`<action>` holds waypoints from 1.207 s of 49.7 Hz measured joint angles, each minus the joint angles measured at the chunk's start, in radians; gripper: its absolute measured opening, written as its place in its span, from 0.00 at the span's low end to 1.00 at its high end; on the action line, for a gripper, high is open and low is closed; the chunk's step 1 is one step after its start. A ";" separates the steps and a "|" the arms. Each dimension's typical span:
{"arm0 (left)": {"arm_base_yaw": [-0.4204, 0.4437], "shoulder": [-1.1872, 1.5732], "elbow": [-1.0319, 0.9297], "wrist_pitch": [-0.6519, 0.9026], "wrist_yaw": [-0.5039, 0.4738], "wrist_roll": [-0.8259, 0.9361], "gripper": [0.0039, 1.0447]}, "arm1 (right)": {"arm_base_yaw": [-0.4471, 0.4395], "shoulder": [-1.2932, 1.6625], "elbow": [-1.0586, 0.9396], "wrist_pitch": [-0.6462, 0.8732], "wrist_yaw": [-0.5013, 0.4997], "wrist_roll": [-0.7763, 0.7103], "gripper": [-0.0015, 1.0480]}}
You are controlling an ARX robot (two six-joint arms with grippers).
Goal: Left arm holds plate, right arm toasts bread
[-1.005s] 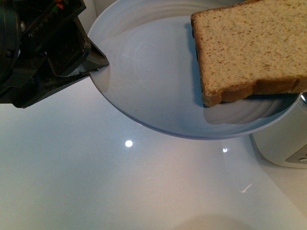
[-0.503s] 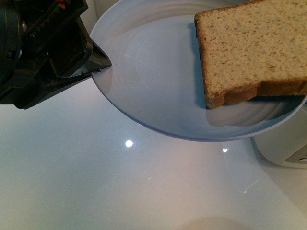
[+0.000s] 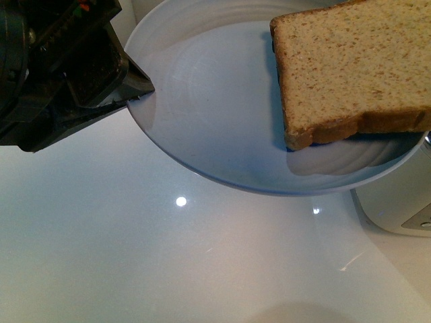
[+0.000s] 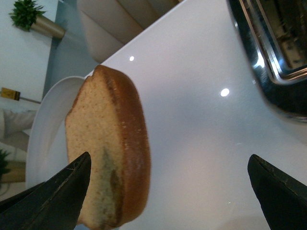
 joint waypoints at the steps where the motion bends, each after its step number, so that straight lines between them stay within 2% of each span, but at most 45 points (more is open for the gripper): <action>1: 0.000 0.000 0.000 0.000 0.000 0.000 0.03 | 0.008 0.006 0.000 0.006 -0.003 0.022 0.91; 24: 0.000 0.000 0.000 0.000 0.000 0.000 0.03 | 0.076 0.050 -0.002 0.084 -0.034 0.227 0.91; 44: 0.000 0.000 0.000 0.000 0.000 0.000 0.03 | 0.102 0.064 -0.020 0.089 -0.037 0.294 0.38; 53: 0.000 0.000 0.000 0.000 0.000 0.000 0.03 | 0.103 0.060 -0.020 0.085 -0.037 0.306 0.06; 55: 0.000 0.000 0.000 0.000 0.000 0.000 0.03 | 0.102 0.052 -0.019 0.078 -0.039 0.305 0.03; 60: 0.000 0.000 0.000 0.000 0.001 0.000 0.03 | 0.092 0.031 -0.016 0.061 -0.050 0.303 0.03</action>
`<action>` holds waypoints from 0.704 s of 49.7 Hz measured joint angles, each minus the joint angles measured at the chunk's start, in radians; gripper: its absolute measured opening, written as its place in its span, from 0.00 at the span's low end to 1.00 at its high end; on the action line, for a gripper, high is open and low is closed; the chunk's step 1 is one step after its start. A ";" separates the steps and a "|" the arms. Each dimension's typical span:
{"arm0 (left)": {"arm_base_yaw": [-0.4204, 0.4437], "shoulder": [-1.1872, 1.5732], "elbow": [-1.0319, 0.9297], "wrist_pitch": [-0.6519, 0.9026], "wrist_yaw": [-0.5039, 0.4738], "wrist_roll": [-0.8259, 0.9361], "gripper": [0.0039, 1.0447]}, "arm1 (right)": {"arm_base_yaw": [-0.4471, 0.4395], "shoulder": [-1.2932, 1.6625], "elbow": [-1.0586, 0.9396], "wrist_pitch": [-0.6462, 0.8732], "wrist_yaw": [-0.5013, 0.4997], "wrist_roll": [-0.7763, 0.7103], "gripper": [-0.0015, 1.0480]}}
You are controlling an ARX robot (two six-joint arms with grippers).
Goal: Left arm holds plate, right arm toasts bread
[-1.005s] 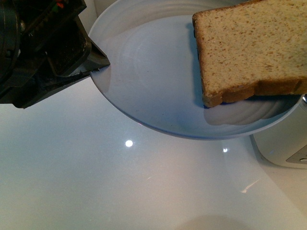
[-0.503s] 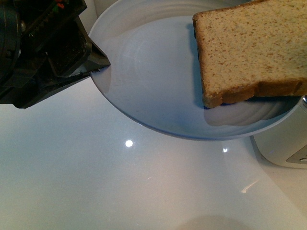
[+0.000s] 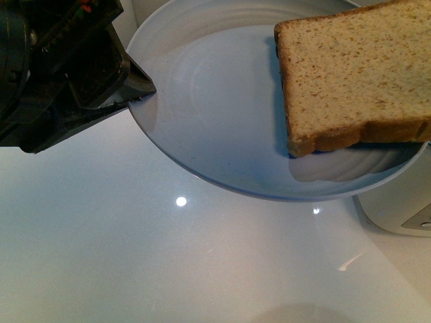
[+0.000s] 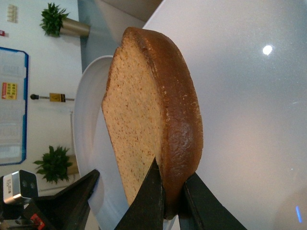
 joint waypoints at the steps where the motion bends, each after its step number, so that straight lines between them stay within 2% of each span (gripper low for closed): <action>1: 0.000 0.000 0.000 0.000 0.000 0.000 0.03 | -0.006 -0.007 0.003 -0.006 -0.006 -0.002 0.03; 8: 0.000 0.000 0.000 0.000 0.000 0.000 0.03 | -0.033 -0.038 0.030 -0.032 -0.035 -0.019 0.03; 19: 0.000 0.000 0.000 0.000 0.000 -0.001 0.03 | -0.136 -0.086 0.130 -0.075 -0.077 -0.087 0.03; 26: 0.000 0.000 0.000 0.000 0.000 -0.001 0.03 | -0.243 -0.090 0.209 -0.096 -0.073 -0.190 0.03; 35: 0.000 0.000 0.000 0.000 0.000 -0.001 0.03 | -0.334 -0.067 0.245 -0.079 -0.034 -0.344 0.03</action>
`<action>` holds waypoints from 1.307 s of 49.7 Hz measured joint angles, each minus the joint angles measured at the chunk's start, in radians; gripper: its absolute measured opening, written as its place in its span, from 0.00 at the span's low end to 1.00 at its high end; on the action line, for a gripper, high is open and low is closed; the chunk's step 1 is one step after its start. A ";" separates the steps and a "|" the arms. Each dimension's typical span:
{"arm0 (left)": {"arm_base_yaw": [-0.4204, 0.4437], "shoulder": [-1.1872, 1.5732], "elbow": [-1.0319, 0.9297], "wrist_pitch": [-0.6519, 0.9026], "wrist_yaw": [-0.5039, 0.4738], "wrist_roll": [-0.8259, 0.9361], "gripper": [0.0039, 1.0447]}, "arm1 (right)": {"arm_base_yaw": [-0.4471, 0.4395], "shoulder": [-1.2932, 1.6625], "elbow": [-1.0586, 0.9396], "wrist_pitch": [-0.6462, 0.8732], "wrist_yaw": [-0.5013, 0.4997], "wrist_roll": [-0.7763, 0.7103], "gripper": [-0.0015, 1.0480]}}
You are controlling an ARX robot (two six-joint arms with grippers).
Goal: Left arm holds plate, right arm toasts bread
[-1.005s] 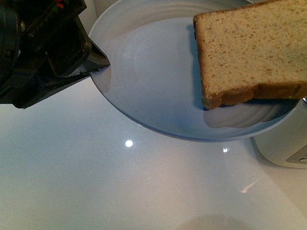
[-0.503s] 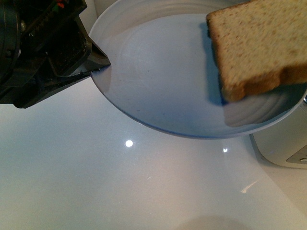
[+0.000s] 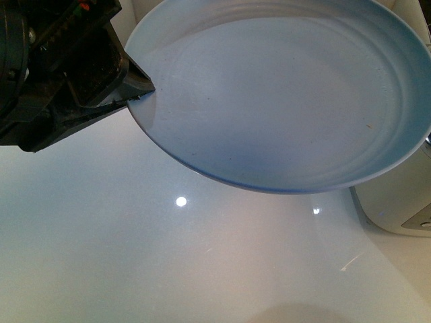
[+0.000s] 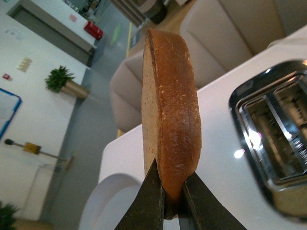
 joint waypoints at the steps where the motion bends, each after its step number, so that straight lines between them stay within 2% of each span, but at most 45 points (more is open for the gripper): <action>1: 0.000 0.000 0.000 0.000 0.000 0.000 0.03 | -0.006 0.007 0.003 0.006 0.010 -0.026 0.03; 6: 0.000 0.000 0.000 0.000 0.000 0.000 0.03 | -0.011 0.046 0.005 0.052 0.065 -0.158 0.03; 10: 0.000 0.000 0.000 0.000 0.000 0.000 0.03 | -0.005 0.104 0.004 0.124 0.124 -0.317 0.03; 17: 0.000 0.000 0.000 0.000 0.000 0.000 0.03 | 0.008 0.199 0.004 0.211 0.193 -0.496 0.03; 22: 0.000 0.000 0.000 0.000 0.000 0.000 0.03 | 0.013 0.260 0.009 0.209 0.231 -0.570 0.03; 37: 0.000 0.000 0.000 0.000 0.000 0.000 0.03 | 0.073 0.407 0.051 0.206 0.336 -0.699 0.03; 65: 0.000 0.000 0.000 0.000 0.000 0.000 0.03 | 0.119 0.503 0.064 0.223 0.413 -0.727 0.03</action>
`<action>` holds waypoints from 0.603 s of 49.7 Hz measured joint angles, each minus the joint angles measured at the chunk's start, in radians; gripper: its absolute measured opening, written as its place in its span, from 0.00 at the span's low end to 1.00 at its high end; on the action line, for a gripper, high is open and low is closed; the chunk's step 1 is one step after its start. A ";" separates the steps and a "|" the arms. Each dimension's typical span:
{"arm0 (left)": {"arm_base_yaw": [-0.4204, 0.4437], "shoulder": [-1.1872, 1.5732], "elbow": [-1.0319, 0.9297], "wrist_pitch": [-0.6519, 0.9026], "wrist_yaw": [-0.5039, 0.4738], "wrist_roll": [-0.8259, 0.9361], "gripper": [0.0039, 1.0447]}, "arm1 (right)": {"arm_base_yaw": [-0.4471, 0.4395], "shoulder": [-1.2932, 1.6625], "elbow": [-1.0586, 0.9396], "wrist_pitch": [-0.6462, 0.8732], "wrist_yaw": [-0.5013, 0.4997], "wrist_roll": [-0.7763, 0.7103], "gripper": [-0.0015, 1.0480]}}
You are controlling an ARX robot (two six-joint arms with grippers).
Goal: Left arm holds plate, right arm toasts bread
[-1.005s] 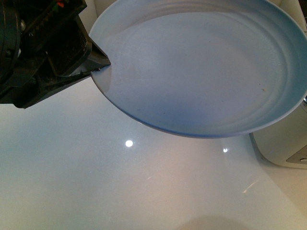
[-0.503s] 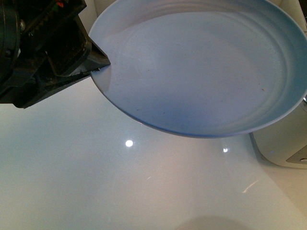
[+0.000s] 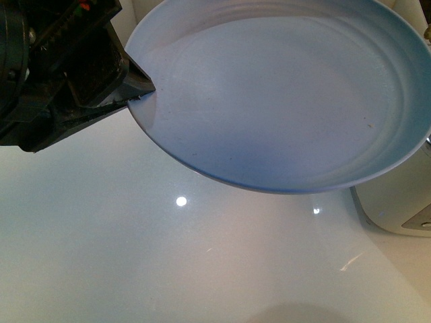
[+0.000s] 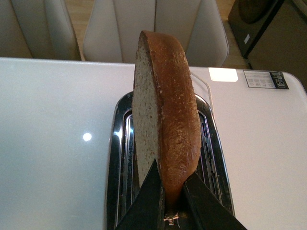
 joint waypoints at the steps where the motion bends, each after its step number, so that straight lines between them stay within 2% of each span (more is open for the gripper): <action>1: 0.000 0.000 0.000 0.000 0.000 0.000 0.03 | 0.000 0.001 -0.001 0.000 0.001 0.000 0.03; 30: 0.000 0.000 0.000 0.000 0.000 0.000 0.03 | 0.002 0.064 -0.026 0.045 0.018 0.000 0.03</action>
